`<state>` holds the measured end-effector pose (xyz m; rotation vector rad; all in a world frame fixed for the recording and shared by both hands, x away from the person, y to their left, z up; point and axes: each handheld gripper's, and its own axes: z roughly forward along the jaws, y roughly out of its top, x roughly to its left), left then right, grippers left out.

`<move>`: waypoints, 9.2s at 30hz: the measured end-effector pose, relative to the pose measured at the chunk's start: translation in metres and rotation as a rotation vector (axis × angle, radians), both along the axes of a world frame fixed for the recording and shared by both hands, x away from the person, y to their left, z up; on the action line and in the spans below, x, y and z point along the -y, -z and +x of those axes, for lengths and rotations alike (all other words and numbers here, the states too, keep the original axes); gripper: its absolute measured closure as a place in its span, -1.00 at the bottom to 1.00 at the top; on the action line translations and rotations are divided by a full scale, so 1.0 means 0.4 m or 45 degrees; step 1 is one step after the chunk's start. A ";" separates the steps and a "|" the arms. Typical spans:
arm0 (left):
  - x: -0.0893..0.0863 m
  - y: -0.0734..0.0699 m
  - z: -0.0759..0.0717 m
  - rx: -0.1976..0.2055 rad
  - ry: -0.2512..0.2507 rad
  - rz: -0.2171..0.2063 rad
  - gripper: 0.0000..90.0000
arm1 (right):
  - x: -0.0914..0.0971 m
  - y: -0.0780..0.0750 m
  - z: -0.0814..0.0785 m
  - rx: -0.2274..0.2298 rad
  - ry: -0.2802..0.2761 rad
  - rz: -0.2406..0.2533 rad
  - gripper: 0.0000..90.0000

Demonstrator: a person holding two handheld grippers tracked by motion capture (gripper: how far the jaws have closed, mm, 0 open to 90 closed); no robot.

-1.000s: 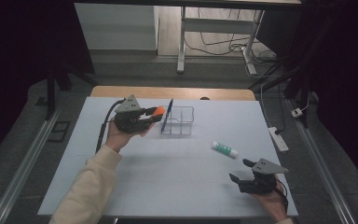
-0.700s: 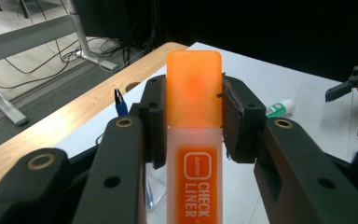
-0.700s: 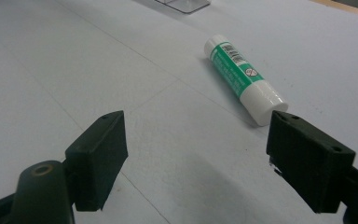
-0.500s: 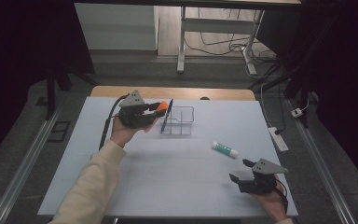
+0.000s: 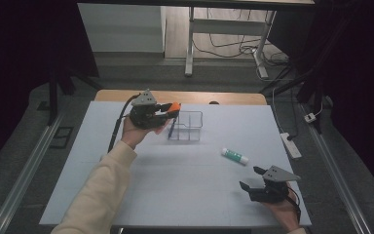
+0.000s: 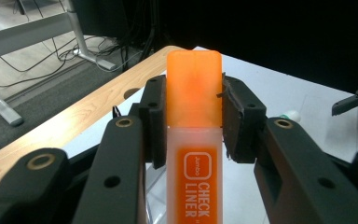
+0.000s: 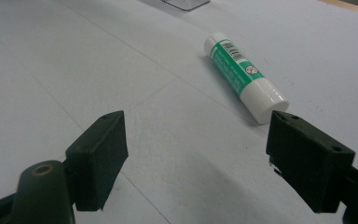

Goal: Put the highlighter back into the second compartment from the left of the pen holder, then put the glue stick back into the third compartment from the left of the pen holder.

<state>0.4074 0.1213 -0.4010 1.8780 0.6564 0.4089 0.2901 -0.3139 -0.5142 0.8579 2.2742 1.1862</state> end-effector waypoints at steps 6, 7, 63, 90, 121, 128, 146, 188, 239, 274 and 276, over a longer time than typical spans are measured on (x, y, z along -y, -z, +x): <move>0.019 0.004 0.018 -0.002 -0.003 0.009 0.43 | -0.001 0.001 0.000 -0.001 0.001 -0.004 -0.56; 0.023 0.005 0.020 -0.004 -0.003 0.011 0.43 | -0.001 0.001 0.000 0.000 0.001 -0.004 -0.56; 0.165 0.014 0.168 -0.018 -0.037 0.032 0.42 | 0.003 -0.001 -0.001 -0.003 -0.003 0.023 -0.56; 0.142 0.057 0.201 -0.091 -0.007 0.026 0.04 | 0.009 0.008 -0.003 -0.025 0.007 0.009 -0.56; -0.063 0.072 -0.035 -0.114 0.017 0.086 0.02 | 0.001 0.003 -0.002 -0.015 -0.011 0.004 -0.56; -0.107 0.092 -0.097 -0.122 -0.016 0.062 0.01 | -0.002 0.004 -0.001 -0.013 -0.014 0.001 -0.56; -0.188 0.148 -0.241 -0.160 -0.079 0.039 -0.01 | 0.004 0.001 -0.001 -0.004 -0.005 0.010 -0.56; -0.247 0.272 -0.423 -0.253 -0.149 0.150 -0.11 | 0.008 -0.008 -0.004 0.018 0.008 0.005 -0.56; -0.229 0.283 -0.407 -0.281 -0.132 0.209 -0.16 | -0.103 -0.146 0.278 -0.308 -0.048 -0.382 -0.48; -0.233 0.286 -0.403 -0.285 -0.139 0.201 -0.18 | -0.136 -0.057 0.313 -0.404 -0.266 -0.697 0.43; -0.233 0.285 -0.404 -0.283 -0.141 0.201 -0.18 | -0.137 -0.061 0.309 -0.393 -0.264 -0.694 0.43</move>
